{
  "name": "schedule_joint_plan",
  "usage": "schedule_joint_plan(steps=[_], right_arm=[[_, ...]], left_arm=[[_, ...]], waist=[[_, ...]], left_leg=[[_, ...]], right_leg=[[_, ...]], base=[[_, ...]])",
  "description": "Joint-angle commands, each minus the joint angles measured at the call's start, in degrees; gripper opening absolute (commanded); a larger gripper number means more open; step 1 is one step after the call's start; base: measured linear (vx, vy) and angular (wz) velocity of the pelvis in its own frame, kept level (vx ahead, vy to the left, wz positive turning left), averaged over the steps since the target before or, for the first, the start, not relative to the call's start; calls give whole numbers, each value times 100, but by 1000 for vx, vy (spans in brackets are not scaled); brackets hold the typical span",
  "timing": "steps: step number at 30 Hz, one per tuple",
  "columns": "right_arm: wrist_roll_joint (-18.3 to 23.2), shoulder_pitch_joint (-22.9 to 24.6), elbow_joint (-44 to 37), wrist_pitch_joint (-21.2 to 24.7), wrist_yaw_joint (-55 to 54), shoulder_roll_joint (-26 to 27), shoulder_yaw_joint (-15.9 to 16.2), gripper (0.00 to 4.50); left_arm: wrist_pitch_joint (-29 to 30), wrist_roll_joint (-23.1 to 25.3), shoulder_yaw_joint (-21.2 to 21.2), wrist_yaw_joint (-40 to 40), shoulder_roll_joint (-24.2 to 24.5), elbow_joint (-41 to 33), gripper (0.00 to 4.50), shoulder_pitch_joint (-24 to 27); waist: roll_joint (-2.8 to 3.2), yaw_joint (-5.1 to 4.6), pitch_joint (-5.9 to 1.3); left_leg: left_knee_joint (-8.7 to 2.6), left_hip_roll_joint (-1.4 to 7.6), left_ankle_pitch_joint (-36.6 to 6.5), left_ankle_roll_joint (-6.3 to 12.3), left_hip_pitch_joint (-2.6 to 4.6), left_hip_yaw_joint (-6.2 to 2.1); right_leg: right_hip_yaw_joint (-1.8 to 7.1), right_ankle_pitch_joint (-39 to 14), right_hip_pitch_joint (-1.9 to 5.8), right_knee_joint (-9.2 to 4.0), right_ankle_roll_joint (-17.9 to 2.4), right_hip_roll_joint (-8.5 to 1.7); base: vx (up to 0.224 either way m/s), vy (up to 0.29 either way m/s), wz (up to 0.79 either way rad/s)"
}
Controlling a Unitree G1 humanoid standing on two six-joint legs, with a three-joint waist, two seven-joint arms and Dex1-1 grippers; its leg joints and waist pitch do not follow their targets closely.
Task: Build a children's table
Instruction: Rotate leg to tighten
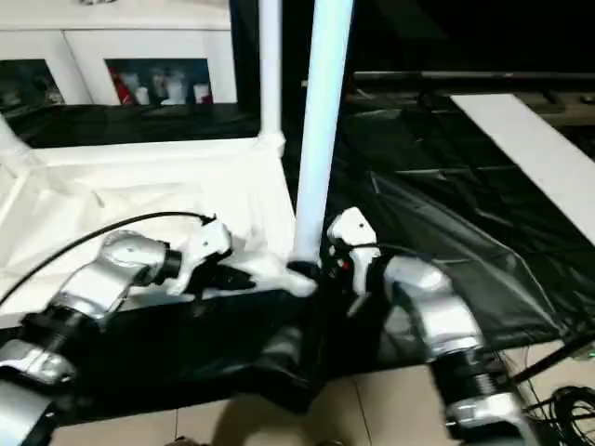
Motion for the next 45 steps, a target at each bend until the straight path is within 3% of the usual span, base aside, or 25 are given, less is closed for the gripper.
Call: schedule_joint_plan(steps=[1,4,7,9,12,14,17,18,20,23,24,25,28,30,32,34,35,37,38,40,43,45], right_arm=[[-213,101,374,409,-958,420,31,201],[-292,-15,558,461,-1592,748,-72,200],[-386,-306,1015,525,-2498,1193,-304,199],[-406,-580,1385,550,-3255,1552,-511,199],[-476,-859,1710,391,-3897,1822,-600,199],[-461,-982,1836,292,-4030,1968,-680,199],[-273,-963,1759,128,-3614,2015,-723,199],[-246,-946,1706,58,-3467,2006,-706,199],[-192,-886,1518,-48,-3194,1966,-686,255],[-183,-856,1316,-177,-2936,1829,-681,268],[-143,-840,1188,-173,-2824,1741,-675,286],[-107,-817,1066,-145,-2668,1639,-644,286],[-93,-754,849,-77,-2314,1416,-520,310],[-132,-372,82,78,-750,379,67,310],[-184,-256,-49,-26,-318,66,204,310],[-184,-256,-49,-26,-318,66,204,310],[-250,-132,-126,-183,224,-335,305,310],[-264,-55,-147,-302,705,-646,306,310],[-267,-48,-141,-323,796,-707,293,310],[-238,-52,-150,-323,958,-797,300,310],[-104,-42,-333,-227,1368,-978,458,310],[-60,-32,-410,-185,1479,-1038,539,310]], left_arm=[[314,116,4,662,-401,281,0,-207],[498,138,94,1124,-651,528,0,-369],[703,130,222,1695,-975,876,0,-597],[766,164,313,2148,-1216,1181,0,-778],[671,289,301,2548,-1383,1529,0,-962],[569,412,263,2670,-1398,1690,0,-1035],[501,466,232,2623,-1324,1676,0,-1027],[471,485,215,2587,-1288,1657,0,-1018],[370,507,174,2443,-1202,1576,0,-976],[157,496,123,2165,-1092,1463,0,-916],[58,480,106,2060,-1038,1422,0,-889],[-123,455,80,1903,-981,1345,0,-846],[-139,407,67,1689,-885,1204,0,-775],[-595,252,-69,650,-432,715,0,-490],[-664,132,-82,309,-304,532,0,-384],[-664,132,-82,309,-304,532,0,-384],[-794,-19,-131,-200,-82,293,0,-228],[-875,-180,-180,-725,151,70,0,-85],[-866,-229,-184,-850,205,13,0,-52],[-758,-341,-198,-1107,308,-146,0,12],[-483,-505,-234,-1567,481,-455,0,119],[-460,-511,-236,-1609,511,-505,0,137]], waist=[[27,-28,-278],[21,-82,-271],[48,-170,-267],[65,-200,-254],[74,-213,-256],[89,-225,-256],[76,-205,-246],[97,-195,-245],[92,-184,-254],[70,-173,-264],[64,-184,-283],[68,-174,-288],[60,-149,-297],[41,-76,-298],[36,-35,-323],[21,-42,-344],[4,-26,-338],[22,31,-371],[65,51,-386],[59,51,-389],[56,92,-385],[70,108,-362]], left_leg=[[-485,168,-2246,-167,114,-136],[-497,146,-2484,-210,114,-179],[-527,140,-2610,-265,99,-223],[-519,122,-2793,-264,135,-215],[-531,117,-2981,-241,171,-243],[-560,121,-3035,-228,153,-251],[-564,129,-3083,-184,175,-238],[-566,129,-3121,-181,186,-238],[-570,138,-3047,-150,170,-226],[-585,140,-2857,-82,116,-217],[-596,146,-2612,-59,51,-225],[-597,152,-2414,-30,34,-208],[-556,159,-2097,50,67,-143],[-540,184,-1918,172,50,-132],[-499,191,-1715,254,94,-95],[-458,167,-1378,334,40,-58],[-437,172,-1200,360,20,-57],[-410,183,-831,477,13,-57],[-383,195,-643,576,52,-35],[-364,194,-395,666,31,-20],[-361,223,-393,709,34,-19],[-373,232,-610,639,56,-7]], right_leg=[[152,-2689,132,-519,-881,-246],[122,-3248,122,-589,-655,-269],[73,-3193,137,-617,-640,-259],[66,-3288,82,-659,-601,-248],[21,-3384,95,-721,-486,-245],[4,-3212,111,-737,-474,-241],[16,-3079,93,-744,-533,-251],[15,-3081,86,-747,-533,-251],[37,-2949,98,-730,-594,-265],[55,-2743,146,-700,-658,-270],[62,-2556,210,-655,-708,-289],[71,-2356,224,-639,-779,-288],[100,-1938,200,-592,-1005,-275],[112,-1870,253,-562,-993,-282],[124,-1559,219,-533,-1115,-277],[139,-1149,234,-471,-1291,-274],[143,-948,232,-415,-1372,-265],[134,-398,290,-318,-1529,-269],[128,71,258,-270,-1695,-243],[98,464,284,-217,-1820,-221],[82,371,301,-203,-1875,-238],[84,-13,276,-245,-1817,-237]], base=[[0,0,0],[0,0,0],[0,0,0],[0,0,0],[0,0,0],[0,0,0],[0,0,0],[0,0,0],[0,0,0],[0,0,0],[0,0,0],[0,0,0],[0,0,0],[0,0,0],[63,-34,6],[67,-45,8],[65,-46,7],[69,-27,2],[73,-18,2],[33,-4,2],[0,0,0],[0,0,0]])
